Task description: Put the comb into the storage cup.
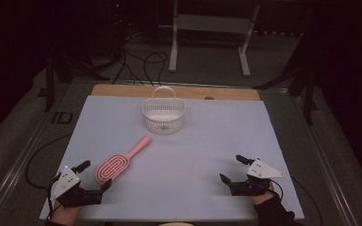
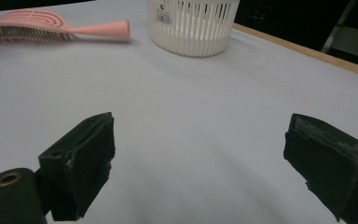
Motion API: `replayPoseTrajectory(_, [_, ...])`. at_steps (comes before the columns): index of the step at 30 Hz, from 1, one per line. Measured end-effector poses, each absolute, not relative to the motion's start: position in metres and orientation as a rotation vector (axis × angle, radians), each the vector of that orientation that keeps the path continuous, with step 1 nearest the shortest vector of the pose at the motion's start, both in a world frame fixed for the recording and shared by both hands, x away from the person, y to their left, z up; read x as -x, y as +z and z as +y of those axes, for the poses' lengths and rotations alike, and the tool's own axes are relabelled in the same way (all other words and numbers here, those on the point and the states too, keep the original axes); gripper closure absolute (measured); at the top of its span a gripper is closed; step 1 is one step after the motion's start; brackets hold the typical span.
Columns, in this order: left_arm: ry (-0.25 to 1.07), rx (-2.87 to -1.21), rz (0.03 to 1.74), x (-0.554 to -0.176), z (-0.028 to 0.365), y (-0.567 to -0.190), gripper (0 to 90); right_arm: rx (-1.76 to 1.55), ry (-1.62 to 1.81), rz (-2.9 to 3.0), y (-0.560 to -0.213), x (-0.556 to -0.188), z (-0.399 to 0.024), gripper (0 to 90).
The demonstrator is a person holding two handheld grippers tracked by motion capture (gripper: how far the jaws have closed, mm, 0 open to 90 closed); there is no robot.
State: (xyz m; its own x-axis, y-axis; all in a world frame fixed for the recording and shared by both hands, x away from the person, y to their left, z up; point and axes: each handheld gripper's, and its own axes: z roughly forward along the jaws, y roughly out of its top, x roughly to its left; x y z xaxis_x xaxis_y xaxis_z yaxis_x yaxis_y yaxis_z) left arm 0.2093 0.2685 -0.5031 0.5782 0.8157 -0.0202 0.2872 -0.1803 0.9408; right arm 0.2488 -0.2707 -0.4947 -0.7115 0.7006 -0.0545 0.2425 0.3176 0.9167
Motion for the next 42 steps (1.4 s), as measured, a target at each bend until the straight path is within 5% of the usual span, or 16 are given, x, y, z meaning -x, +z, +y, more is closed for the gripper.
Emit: replayPoseTrajectory(42, [0.601, -1.731, 0.928, -0.212, 0.264, -0.482, 0.1, -0.845, 1.374, 2.095, -0.491, -0.247, -0.270, 8.6])
